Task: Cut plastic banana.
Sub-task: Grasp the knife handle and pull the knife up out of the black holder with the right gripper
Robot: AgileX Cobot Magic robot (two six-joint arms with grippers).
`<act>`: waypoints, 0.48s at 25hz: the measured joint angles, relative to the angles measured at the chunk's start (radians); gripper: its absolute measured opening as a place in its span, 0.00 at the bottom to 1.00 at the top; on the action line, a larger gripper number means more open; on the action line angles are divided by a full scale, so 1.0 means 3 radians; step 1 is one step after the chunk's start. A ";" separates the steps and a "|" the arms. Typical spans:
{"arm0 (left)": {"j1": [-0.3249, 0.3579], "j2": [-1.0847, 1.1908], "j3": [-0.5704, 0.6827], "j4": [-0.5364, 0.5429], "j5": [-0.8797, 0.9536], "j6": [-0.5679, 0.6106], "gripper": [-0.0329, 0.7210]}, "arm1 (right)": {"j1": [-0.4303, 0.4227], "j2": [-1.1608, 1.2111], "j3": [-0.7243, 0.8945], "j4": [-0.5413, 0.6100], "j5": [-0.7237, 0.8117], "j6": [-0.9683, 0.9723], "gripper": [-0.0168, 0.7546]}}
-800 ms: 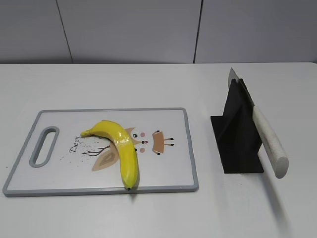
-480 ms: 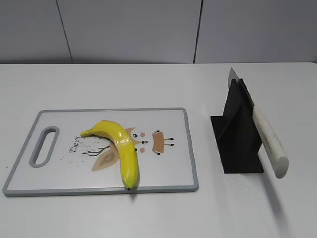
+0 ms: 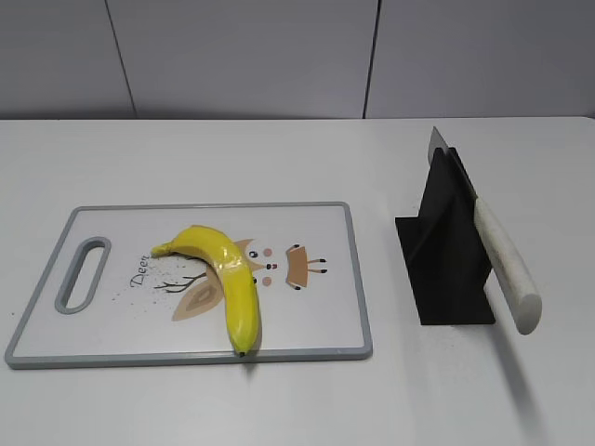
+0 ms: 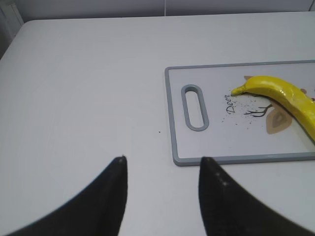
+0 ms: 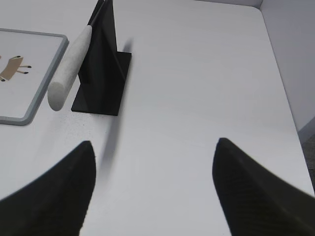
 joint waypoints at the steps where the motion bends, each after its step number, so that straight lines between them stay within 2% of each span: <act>1: 0.0000 0.0000 0.0000 0.0000 0.0000 0.0000 0.65 | 0.0000 0.0000 0.0000 0.0000 0.0000 0.0000 0.78; 12: 0.0000 0.0000 0.0000 0.0000 0.0000 0.0000 0.64 | 0.0000 0.0000 0.0000 0.0000 0.0000 0.0000 0.78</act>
